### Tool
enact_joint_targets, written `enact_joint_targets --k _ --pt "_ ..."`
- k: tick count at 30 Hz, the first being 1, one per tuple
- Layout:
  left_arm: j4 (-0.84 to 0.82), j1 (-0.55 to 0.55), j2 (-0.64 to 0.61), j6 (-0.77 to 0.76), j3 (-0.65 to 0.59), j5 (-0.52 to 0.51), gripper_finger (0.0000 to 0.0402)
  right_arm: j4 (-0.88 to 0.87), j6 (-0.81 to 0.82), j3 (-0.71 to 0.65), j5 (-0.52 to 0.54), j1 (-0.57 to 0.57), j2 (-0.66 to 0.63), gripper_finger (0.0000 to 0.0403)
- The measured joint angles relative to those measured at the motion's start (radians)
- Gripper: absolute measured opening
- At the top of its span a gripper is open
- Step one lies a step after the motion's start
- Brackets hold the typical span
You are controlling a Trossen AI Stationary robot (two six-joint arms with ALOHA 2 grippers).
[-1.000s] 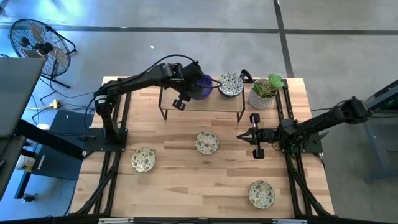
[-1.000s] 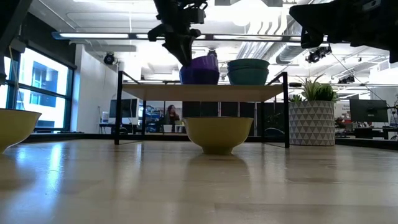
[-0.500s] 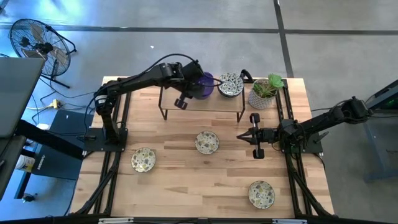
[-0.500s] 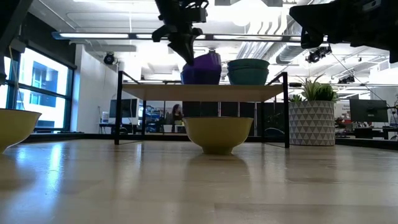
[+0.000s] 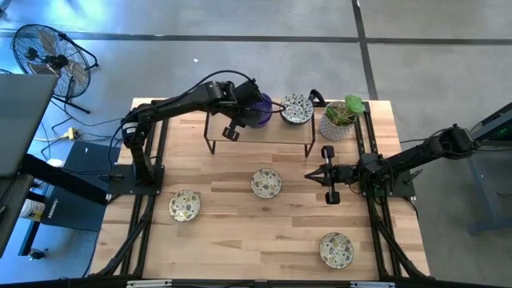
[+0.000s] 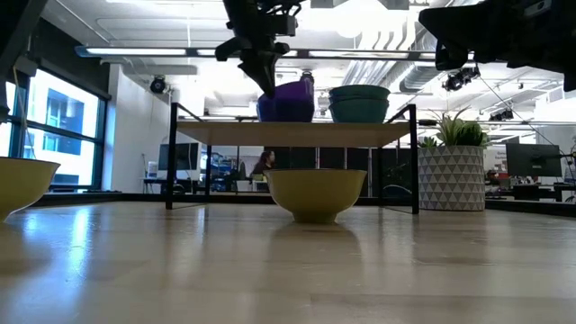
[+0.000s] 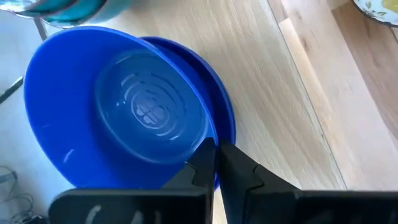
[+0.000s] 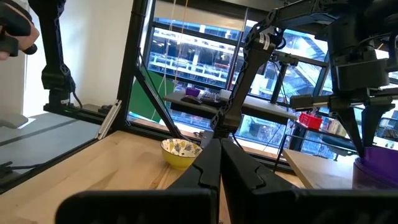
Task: Pick & Place Mini bowls
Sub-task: Stack the violet bowl on top of the violet bowl on the shelf
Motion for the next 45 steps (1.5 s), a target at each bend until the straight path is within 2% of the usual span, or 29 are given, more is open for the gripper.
enact_joint_targets --k 3,10,14,18,24,27,31,37,42,45 --pt "0.004 -0.008 0.0 0.007 0.0 -0.007 0.0029 -0.001 0.0 0.0 0.0 0.0 0.0 0.0" --pt "-0.005 -0.021 -0.003 0.019 0.0 -0.015 0.0109 -0.002 -0.003 0.0 0.0 0.0 0.0 0.0" --pt "0.018 -0.019 -0.003 0.02 0.0 -0.014 0.0123 -0.002 -0.003 0.0 0.0 0.0 0.0 0.0" --pt "0.068 -0.018 -0.003 0.043 0.0 -0.014 0.0096 -0.002 -0.003 0.0 0.0 0.0 0.0 0.0" --pt "0.02 0.064 -0.007 0.049 0.055 0.079 0.0009 -0.003 -0.003 0.0 0.0 0.0 0.0 0.0" --pt "0.069 0.098 0.009 0.054 0.055 0.123 0.0012 -0.003 -0.004 0.0 0.0 0.0 0.0 0.0" --pt "0.139 0.092 0.076 0.082 0.055 0.125 0.0003 -0.003 -0.004 0.0 0.0 0.0 0.0 0.0" --pt "0.224 0.078 0.135 0.084 0.055 0.184 0.0001 -0.002 -0.004 0.0 0.0 0.0 0.0 0.0" --pt "0.301 0.053 0.142 0.081 0.057 0.201 0.0001 -0.003 -0.004 0.0 0.0 0.0 0.0 0.0" --pt "0.289 0.052 0.151 0.078 0.054 0.202 0.0 -0.003 -0.004 0.0 0.0 0.0 0.0 0.0"
